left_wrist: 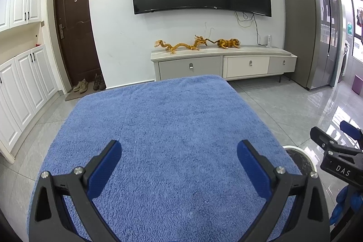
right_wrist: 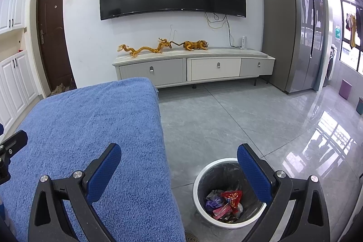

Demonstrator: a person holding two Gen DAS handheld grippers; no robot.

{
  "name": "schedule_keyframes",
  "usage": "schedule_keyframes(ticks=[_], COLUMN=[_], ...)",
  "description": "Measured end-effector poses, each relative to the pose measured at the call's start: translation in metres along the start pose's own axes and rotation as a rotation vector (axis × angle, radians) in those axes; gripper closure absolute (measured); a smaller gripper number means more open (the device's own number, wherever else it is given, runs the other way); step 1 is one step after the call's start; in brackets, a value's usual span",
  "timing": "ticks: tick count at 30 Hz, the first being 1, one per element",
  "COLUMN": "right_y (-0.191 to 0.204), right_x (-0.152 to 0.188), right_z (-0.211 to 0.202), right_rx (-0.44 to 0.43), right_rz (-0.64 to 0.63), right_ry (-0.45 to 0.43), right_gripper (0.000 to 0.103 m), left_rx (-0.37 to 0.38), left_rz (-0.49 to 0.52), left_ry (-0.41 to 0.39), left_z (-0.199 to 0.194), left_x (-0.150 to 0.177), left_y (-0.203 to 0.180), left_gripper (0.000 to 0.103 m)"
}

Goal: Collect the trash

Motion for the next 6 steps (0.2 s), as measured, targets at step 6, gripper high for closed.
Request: schedule_keyframes(ticks=[6], right_y=[-0.0005], right_x=[0.0023], right_z=[-0.0002], right_rx=[0.002], right_rz=[0.001], right_ry=[0.002], right_gripper=[0.000], left_rx=[0.007], left_rz=[-0.002], left_ry=[0.006], left_z=[0.0000], left_x=[0.0021], left_y=[-0.0016], left_gripper=[0.001])
Point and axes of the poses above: each gripper's, at about its wrist camera, not at the fingertips, and z roughly the way its jaws point, y to its left, x to its underside, the point moved 6 cm from there along z, roughly the way its jaws point, and after that the axes turned 10 degrees about -y, right-handed, at the moved point
